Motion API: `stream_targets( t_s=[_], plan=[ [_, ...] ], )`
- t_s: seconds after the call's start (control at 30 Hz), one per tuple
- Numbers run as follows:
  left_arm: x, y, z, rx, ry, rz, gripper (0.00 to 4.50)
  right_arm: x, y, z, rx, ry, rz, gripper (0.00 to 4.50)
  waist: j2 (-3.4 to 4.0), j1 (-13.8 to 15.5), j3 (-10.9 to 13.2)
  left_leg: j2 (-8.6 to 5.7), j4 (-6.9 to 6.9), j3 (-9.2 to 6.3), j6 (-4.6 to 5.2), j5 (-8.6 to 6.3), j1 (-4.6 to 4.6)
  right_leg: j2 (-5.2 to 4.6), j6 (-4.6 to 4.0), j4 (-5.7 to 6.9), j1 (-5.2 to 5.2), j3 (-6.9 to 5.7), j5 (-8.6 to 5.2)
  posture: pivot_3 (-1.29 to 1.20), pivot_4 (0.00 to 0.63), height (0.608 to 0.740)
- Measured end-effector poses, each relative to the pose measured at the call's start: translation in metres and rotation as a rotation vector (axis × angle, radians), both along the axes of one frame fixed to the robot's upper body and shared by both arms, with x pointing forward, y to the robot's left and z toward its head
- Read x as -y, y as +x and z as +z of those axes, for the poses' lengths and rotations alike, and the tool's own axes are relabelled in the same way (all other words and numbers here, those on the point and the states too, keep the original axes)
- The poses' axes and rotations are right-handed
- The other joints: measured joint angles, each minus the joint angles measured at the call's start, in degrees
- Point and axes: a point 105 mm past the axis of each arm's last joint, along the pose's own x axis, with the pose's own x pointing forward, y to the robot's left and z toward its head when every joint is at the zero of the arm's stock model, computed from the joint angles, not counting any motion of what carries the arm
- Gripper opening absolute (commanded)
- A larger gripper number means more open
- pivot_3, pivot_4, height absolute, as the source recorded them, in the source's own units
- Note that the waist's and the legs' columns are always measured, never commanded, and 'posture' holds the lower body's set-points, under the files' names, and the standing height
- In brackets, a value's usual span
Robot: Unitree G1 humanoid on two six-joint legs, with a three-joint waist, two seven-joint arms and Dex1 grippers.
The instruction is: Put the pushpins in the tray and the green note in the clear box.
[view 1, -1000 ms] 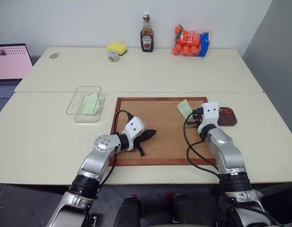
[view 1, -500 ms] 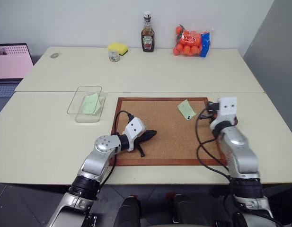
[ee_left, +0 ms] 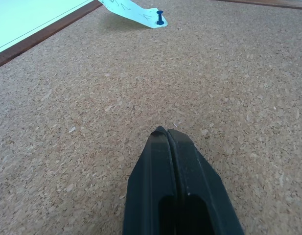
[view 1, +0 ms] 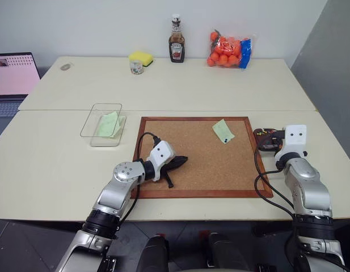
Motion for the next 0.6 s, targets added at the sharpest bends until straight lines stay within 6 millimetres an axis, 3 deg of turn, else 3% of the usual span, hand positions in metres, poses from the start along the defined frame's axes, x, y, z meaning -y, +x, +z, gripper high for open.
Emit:
stream_targets(
  t_s=[0.47,0.6],
  plan=[
    [0.0001,-0.0001,0.0001,0.002,0.000,-0.001,0.00,-0.0003,0.0030,0.0044,0.025,-0.005,-0.013,3.08,0.00,0.0,0.0,0.00,0.00,0.00,0.00,0.00,0.00,0.00,0.00,0.00,0.00,-0.01,0.00,0.00,0.150,0.740],
    [-0.0002,-0.0001,0.0002,0.005,0.001,-0.002,0.00,-0.0036,0.0030,0.0056,0.031,-0.001,-0.001,3.08,0.00,0.0,0.0,0.01,0.00,-0.01,0.00,0.00,0.00,0.00,0.00,0.00,0.00,0.01,0.00,0.00,0.150,0.740]
  ],
)
